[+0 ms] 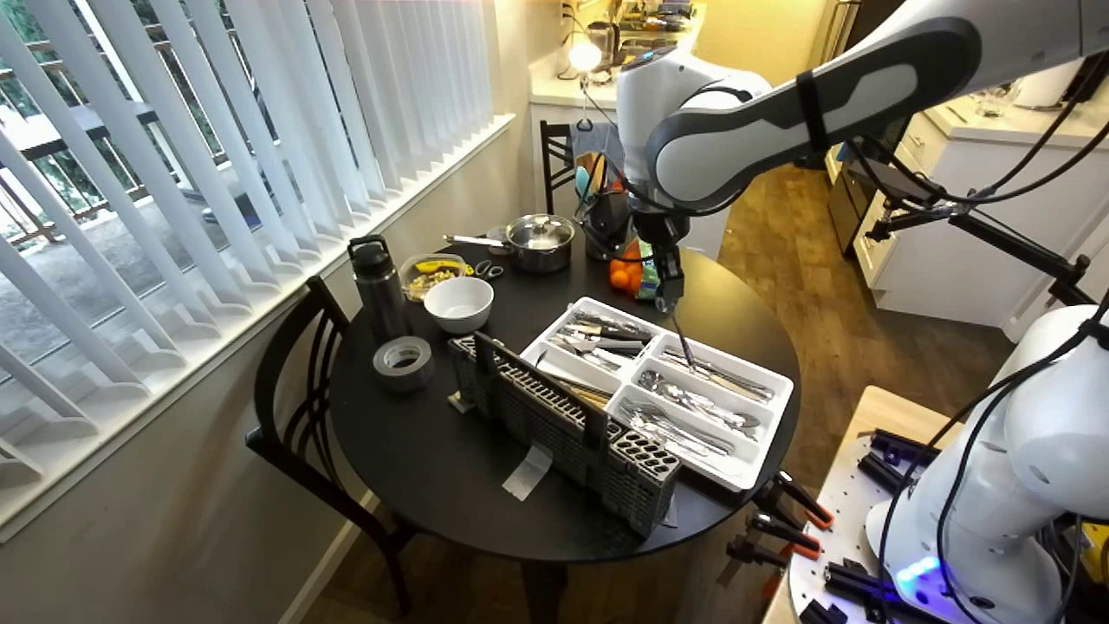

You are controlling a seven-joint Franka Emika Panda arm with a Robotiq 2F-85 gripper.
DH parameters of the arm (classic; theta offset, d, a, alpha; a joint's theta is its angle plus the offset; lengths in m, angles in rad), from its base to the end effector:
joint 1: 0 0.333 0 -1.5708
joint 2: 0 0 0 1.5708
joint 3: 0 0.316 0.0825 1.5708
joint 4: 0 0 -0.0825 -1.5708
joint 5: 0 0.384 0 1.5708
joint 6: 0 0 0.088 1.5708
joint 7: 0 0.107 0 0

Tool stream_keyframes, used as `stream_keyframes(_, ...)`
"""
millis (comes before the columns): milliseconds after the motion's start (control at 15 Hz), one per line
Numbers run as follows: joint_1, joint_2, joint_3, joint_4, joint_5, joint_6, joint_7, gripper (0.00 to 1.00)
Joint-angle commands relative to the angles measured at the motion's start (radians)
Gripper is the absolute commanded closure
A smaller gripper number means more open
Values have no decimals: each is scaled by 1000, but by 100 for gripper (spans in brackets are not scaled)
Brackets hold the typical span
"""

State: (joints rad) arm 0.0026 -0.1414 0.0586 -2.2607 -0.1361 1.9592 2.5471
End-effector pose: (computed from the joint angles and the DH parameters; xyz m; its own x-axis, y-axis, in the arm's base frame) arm 0.4776 0.0207 0.4085 -0.7391 -0.6418 0.2045 -0.6574 0.7535 -0.0113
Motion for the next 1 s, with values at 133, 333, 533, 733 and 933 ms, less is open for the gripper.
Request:
stream_keyframes(133,-6,71,-24,42,45,-28,-28,98)
stream_keyframes(333,-2,111,-29,50,33,-24,-19,98)
stream_keyframes(533,-2,169,-34,68,21,-69,-10,98)
stream_keyframes(733,1,224,-46,90,3,-147,-6,98)
stream_keyframes(933,5,267,-61,106,-11,-151,4,98)
